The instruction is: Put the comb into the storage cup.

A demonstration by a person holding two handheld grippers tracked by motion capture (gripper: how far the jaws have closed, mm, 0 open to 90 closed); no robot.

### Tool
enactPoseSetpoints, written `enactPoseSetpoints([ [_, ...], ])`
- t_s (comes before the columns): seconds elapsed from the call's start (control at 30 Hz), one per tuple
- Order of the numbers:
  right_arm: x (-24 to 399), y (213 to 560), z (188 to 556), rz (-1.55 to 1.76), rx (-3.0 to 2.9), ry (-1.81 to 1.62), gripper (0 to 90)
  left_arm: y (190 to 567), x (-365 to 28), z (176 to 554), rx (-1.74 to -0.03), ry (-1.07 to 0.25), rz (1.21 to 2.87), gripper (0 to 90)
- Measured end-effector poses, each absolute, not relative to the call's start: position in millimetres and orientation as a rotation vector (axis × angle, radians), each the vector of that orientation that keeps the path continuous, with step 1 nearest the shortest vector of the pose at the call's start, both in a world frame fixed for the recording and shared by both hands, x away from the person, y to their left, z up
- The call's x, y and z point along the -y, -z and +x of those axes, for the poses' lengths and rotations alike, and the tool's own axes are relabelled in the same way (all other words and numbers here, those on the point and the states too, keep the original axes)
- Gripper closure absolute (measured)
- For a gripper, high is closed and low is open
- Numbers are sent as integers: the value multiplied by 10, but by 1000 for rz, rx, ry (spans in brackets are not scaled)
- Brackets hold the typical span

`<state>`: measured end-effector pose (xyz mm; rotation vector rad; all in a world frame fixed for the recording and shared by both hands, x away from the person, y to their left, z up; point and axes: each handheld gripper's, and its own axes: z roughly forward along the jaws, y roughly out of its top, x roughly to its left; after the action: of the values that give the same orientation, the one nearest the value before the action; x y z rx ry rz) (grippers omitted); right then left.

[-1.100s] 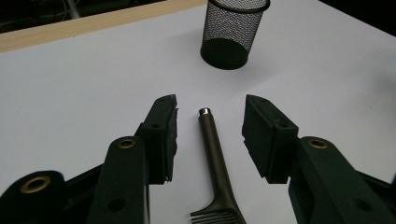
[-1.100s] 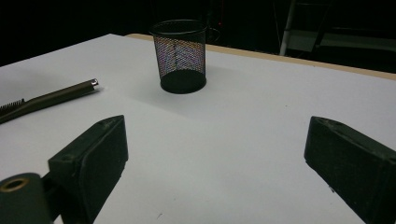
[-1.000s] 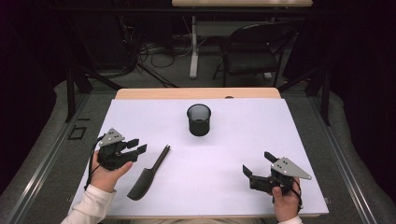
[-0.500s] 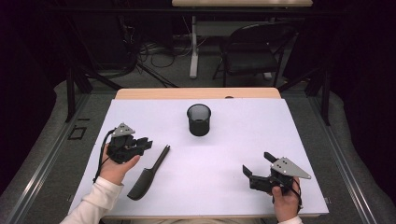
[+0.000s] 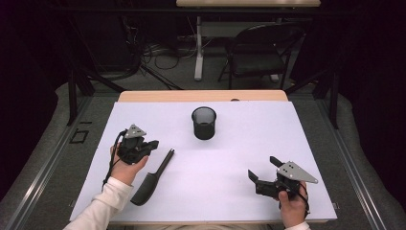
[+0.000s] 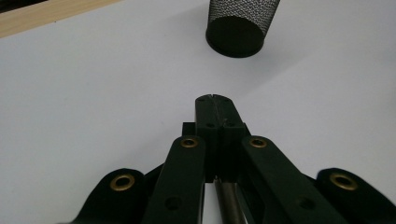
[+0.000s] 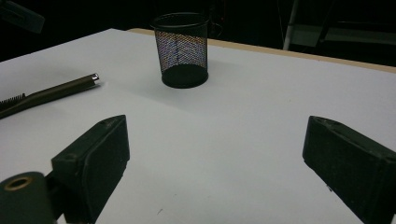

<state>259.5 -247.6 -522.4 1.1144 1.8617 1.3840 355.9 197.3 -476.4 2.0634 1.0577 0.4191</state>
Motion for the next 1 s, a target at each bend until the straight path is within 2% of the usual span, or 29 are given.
enactPoseSetpoints([
  [1.0, 2499, 5242, 2613, 1122, -1880, -1384, 90, 5200, -1504, 3857, -1067, -321, 2229, 900],
])
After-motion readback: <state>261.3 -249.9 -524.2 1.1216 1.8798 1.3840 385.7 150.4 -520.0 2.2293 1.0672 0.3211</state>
